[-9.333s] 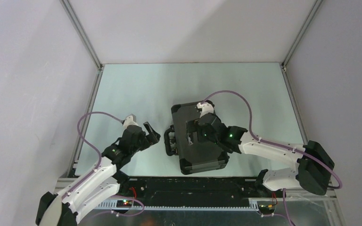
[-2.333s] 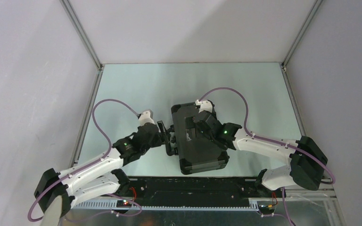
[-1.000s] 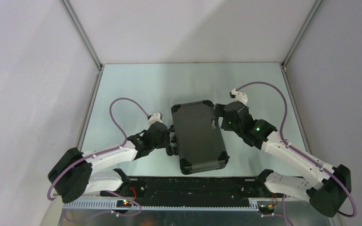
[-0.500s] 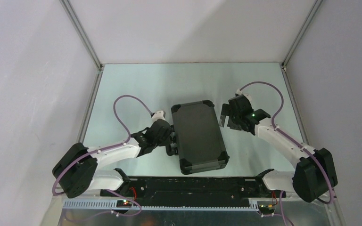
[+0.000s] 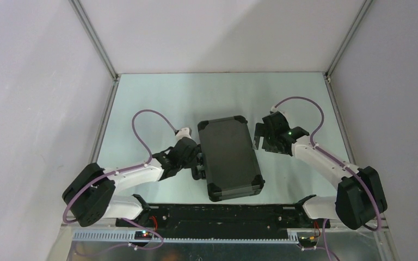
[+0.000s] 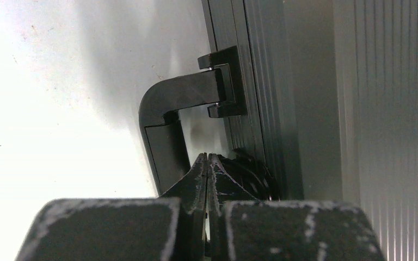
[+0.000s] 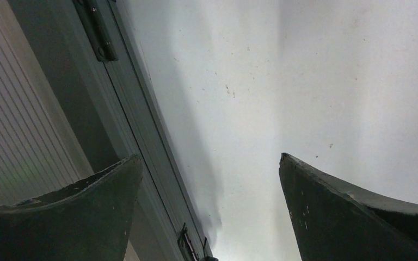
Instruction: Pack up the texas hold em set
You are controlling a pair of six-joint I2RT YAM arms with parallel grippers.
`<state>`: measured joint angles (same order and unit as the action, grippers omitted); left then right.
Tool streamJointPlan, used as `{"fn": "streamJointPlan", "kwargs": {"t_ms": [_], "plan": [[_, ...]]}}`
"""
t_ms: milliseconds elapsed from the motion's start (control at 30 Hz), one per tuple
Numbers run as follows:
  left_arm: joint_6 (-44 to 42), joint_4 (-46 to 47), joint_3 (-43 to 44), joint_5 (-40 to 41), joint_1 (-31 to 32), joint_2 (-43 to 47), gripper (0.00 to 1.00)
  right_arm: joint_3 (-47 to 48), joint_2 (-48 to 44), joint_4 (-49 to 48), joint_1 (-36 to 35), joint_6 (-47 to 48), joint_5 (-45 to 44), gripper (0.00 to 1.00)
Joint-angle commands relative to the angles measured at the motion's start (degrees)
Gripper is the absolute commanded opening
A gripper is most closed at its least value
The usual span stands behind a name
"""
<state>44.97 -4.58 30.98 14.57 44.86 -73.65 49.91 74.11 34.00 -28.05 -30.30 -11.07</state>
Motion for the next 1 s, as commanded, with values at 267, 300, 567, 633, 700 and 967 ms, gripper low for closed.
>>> {"fn": "streamJointPlan", "kwargs": {"t_ms": [267, 300, 567, 633, 700, 967], "plan": [[-1.37, -1.82, 0.67, -0.73, 0.41, -1.16, 0.00, -0.01, 1.90, -1.76, -0.68, 0.69, 1.07, 0.99], [-1.55, -2.00, 0.75, -0.82, 0.51, -1.29, 0.00, 0.01, 1.96, -1.80, -0.73, 0.64, 1.10, 0.99], [-1.73, -5.13, 2.54, -0.26, 1.84, -2.59, 0.00, 0.01, 3.19, -2.07, -1.15, 0.69, 1.13, 0.99], [-1.85, -6.04, 3.17, 0.07, 2.26, -2.68, 0.00, 0.01, 3.69, -2.29, -1.25, 0.69, 1.36, 0.99], [-1.90, -6.79, 3.61, 0.25, 2.54, -2.88, 0.00, 0.01, 4.11, -2.64, -1.42, 0.67, 1.57, 0.99], [-1.68, -8.58, 4.47, -0.18, 4.03, -4.03, 0.00, 0.00, 5.18, -2.87, -1.78, 0.76, 1.76, 0.99]]}}
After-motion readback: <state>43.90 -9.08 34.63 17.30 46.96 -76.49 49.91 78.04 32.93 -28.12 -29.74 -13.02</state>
